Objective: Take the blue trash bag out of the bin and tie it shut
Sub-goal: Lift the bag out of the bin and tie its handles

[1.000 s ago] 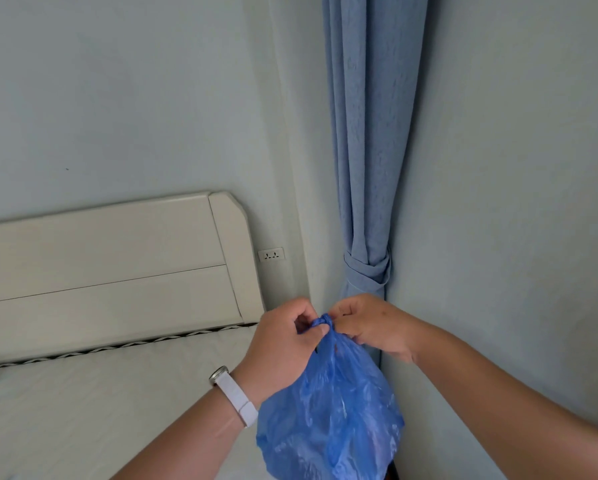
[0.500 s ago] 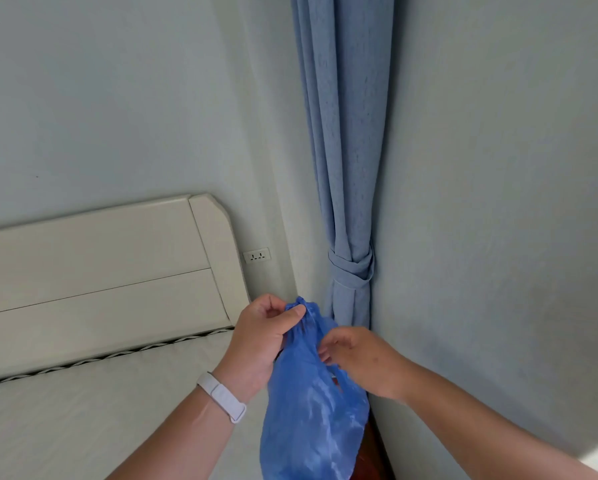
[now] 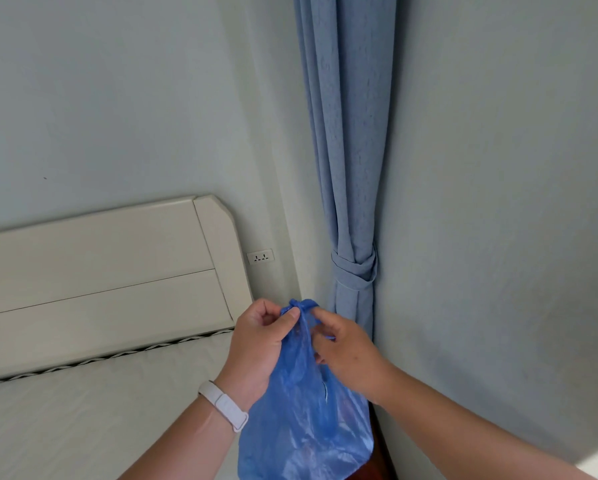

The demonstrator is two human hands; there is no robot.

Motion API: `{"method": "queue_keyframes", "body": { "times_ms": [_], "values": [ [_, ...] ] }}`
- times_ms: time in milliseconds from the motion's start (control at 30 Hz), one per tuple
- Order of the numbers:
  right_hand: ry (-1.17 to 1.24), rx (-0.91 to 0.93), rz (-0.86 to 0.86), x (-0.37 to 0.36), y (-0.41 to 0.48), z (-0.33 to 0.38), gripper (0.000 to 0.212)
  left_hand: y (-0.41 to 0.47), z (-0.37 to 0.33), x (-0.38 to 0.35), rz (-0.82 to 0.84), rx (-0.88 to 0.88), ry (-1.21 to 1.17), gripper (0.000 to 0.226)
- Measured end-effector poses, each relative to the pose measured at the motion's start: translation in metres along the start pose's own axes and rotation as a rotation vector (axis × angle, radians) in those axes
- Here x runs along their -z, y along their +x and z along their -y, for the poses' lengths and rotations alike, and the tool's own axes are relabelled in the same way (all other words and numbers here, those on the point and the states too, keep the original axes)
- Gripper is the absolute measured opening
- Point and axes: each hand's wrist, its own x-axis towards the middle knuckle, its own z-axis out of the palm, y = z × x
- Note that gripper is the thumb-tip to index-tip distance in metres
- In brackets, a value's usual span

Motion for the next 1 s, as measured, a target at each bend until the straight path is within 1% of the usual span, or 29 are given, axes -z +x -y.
{"method": "queue_keyframes", "body": {
  "times_ms": [100, 200, 300, 467, 567, 667, 733, 833, 1000],
  "values": [
    [-0.032, 0.114, -0.122, -0.006, -0.005, -0.003, 0.034, 0.0, -0.001, -0.003, -0.047, -0.006, -0.014, 0.028],
    [0.014, 0.165, -0.14, -0.007, -0.006, -0.001, 0.034, 0.003, -0.004, -0.004, -0.003, 0.034, -0.042, 0.032],
    [0.01, 0.155, -0.132, 0.001, -0.004, 0.001, 0.024, 0.005, -0.008, -0.001, 0.083, 0.048, 0.011, 0.031],
    [-0.006, 0.101, -0.124, 0.011, 0.001, 0.006, 0.019, 0.007, -0.01, 0.004, 0.227, 0.052, 0.037, 0.034],
    [0.009, 0.081, -0.145, 0.016, 0.002, 0.005, 0.015, 0.007, -0.008, 0.005, 0.268, 0.068, 0.053, 0.024],
    [-0.061, 0.09, -0.144, 0.018, 0.003, 0.003, 0.016, 0.005, -0.004, 0.005, 0.286, 0.073, 0.044, 0.012],
    [-0.123, 0.097, -0.164, 0.019, 0.005, 0.001, 0.019, 0.002, -0.001, 0.004, 0.282, 0.066, 0.024, 0.013],
    [-0.193, 0.112, -0.195, 0.018, 0.007, -0.002, 0.021, -0.002, 0.002, 0.004, 0.218, 0.049, -0.003, 0.015],
    [-0.309, 0.154, -0.182, 0.021, 0.01, -0.007, 0.026, -0.002, 0.0, 0.019, 0.116, 0.037, -0.018, 0.028]
  ]
}}
